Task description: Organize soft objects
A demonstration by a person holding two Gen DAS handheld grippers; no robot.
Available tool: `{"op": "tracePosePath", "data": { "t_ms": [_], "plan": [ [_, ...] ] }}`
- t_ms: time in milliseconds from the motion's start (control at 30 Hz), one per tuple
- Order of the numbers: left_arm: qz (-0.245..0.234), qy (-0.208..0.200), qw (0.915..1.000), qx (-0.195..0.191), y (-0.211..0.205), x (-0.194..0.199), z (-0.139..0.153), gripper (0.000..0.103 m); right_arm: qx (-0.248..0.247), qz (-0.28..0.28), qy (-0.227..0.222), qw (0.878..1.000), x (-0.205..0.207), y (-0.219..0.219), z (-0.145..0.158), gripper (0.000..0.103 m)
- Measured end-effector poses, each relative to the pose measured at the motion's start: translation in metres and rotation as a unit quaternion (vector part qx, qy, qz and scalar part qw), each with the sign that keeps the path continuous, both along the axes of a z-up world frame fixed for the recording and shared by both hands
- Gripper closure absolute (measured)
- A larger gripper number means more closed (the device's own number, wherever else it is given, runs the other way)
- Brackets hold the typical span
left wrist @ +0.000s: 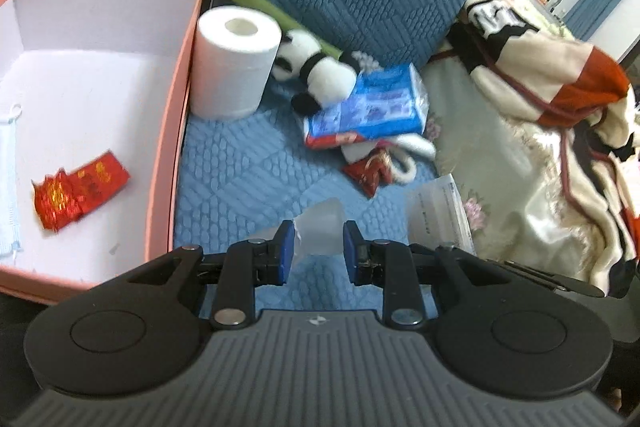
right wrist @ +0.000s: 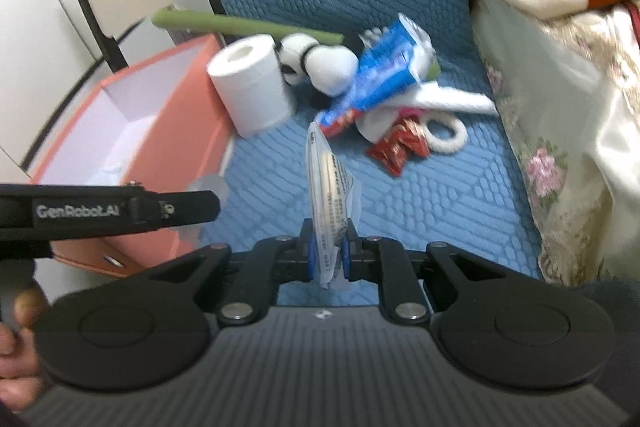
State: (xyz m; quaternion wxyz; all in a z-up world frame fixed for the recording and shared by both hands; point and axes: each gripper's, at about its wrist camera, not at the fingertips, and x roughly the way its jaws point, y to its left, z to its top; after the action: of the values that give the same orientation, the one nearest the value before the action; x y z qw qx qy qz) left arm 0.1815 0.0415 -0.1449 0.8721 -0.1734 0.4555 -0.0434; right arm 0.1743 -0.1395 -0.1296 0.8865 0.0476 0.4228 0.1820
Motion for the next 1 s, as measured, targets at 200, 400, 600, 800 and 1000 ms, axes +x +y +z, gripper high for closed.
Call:
{"op": "tracePosePath", "data": {
  "t_ms": [200,400,600,800,1000],
  "plan": [
    [-0.003,-0.030,0.9995,0.013,0.010,0.009,0.031,0.073,0.018,0.010,-0.028,0.999,0.008,0.011,0.034,0.086],
    [0.012,-0.061,0.9979,0.021,0.036,0.017,0.064,0.073,0.047,0.026,-0.064,0.997,0.018,0.028,0.072,0.086],
    [0.044,-0.094,0.9943,0.026,0.068,0.021,0.094,0.073,0.071,0.042,-0.104,0.991,0.029,0.051,0.110,0.086],
    [0.068,-0.121,0.9899,0.030,0.104,0.018,0.115,0.073,0.083,0.063,-0.132,0.986,0.032,0.084,0.138,0.086],
    [0.085,-0.123,0.9881,0.033,0.145,0.006,0.121,0.073,0.086,0.097,-0.128,0.983,0.031,0.131,0.141,0.086]
  ]
}}
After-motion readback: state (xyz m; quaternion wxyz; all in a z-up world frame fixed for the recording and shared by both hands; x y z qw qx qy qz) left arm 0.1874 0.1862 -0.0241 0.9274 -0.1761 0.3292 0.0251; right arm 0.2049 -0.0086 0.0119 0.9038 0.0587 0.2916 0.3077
